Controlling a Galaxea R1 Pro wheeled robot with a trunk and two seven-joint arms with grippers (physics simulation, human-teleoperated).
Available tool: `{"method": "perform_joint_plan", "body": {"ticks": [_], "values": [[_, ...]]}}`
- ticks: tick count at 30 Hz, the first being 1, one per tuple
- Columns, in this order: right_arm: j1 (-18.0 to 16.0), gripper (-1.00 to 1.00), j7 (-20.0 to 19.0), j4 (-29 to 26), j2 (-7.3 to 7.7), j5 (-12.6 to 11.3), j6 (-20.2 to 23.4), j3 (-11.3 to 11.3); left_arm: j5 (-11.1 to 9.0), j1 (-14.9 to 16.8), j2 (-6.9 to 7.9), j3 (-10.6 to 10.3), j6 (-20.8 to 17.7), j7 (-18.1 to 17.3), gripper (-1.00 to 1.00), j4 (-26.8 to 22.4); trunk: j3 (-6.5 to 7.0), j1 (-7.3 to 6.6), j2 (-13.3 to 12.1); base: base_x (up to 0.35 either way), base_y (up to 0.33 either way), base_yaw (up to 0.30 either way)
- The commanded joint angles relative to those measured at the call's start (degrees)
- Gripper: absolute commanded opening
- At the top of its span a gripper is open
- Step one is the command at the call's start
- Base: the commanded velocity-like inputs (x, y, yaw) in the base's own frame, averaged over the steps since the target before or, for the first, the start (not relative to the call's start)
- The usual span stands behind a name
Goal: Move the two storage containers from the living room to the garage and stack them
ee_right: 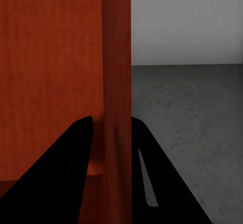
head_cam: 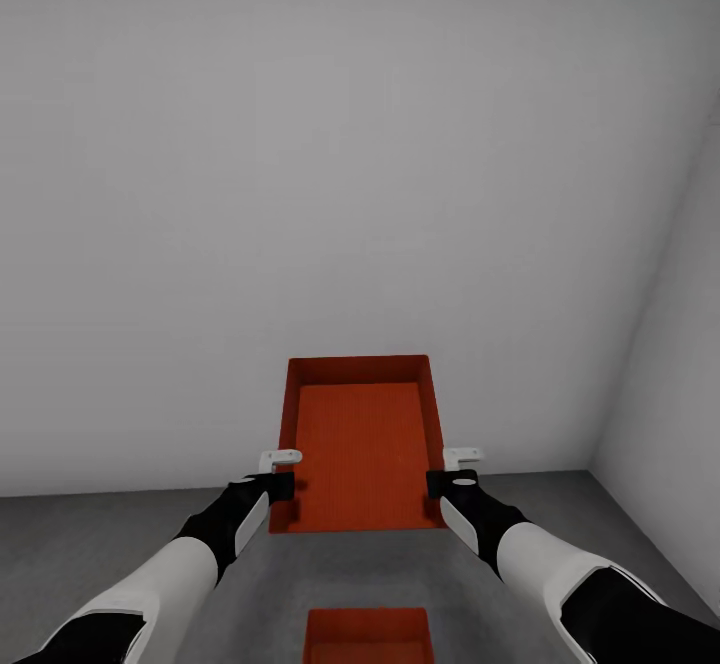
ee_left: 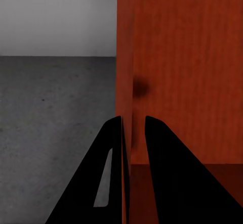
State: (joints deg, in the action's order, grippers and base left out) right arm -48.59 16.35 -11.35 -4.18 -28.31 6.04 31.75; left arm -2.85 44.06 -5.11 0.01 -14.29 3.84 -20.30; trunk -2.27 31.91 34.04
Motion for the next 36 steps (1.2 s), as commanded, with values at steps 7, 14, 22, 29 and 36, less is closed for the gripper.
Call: {"method": "perform_joint_plan", "body": {"ticks": [7, 14, 22, 29, 36], "values": [[-0.01, -1.00, -1.14, 0.01, -0.12, -2.10, 0.38, 1.74, -0.39, 0.06, -0.15, -0.18, 0.44, 0.47, -1.00, -0.27, -0.12, 0.02, 0.11, -0.050, 0.000, 0.000], [-0.01, -1.00, -1.14, 0.01, -0.13, -2.10, 0.38, 1.74, -0.40, 0.06, -0.16, -0.18, 0.40, 0.47, -1.00, -0.27, -0.12, 0.02, 0.11, -0.138, 0.000, 0.000], [-0.01, -1.00, -1.14, 0.01, -0.12, -2.10, 0.38, 1.74, -0.40, 0.06, -0.14, -0.18, 0.47, 0.47, -1.00, -0.26, -0.12, 0.02, 0.11, -0.130, 0.000, 0.000], [-0.01, -1.00, -1.14, 0.01, -0.13, -2.10, 0.38, 1.74, -0.33, 0.06, -0.15, -0.18, 0.57, 0.44, -1.00, -0.26, -0.12, 0.02, 0.11, -0.016, 0.000, 0.000], [-0.01, -1.00, -1.14, 0.01, -0.13, -2.10, 0.38, 1.74, -0.31, 0.06, -0.16, -0.18, 0.58, 0.45, -1.00, -0.27, -0.12, 0.02, 0.11, 0.000, 0.000, 0.000]]}}
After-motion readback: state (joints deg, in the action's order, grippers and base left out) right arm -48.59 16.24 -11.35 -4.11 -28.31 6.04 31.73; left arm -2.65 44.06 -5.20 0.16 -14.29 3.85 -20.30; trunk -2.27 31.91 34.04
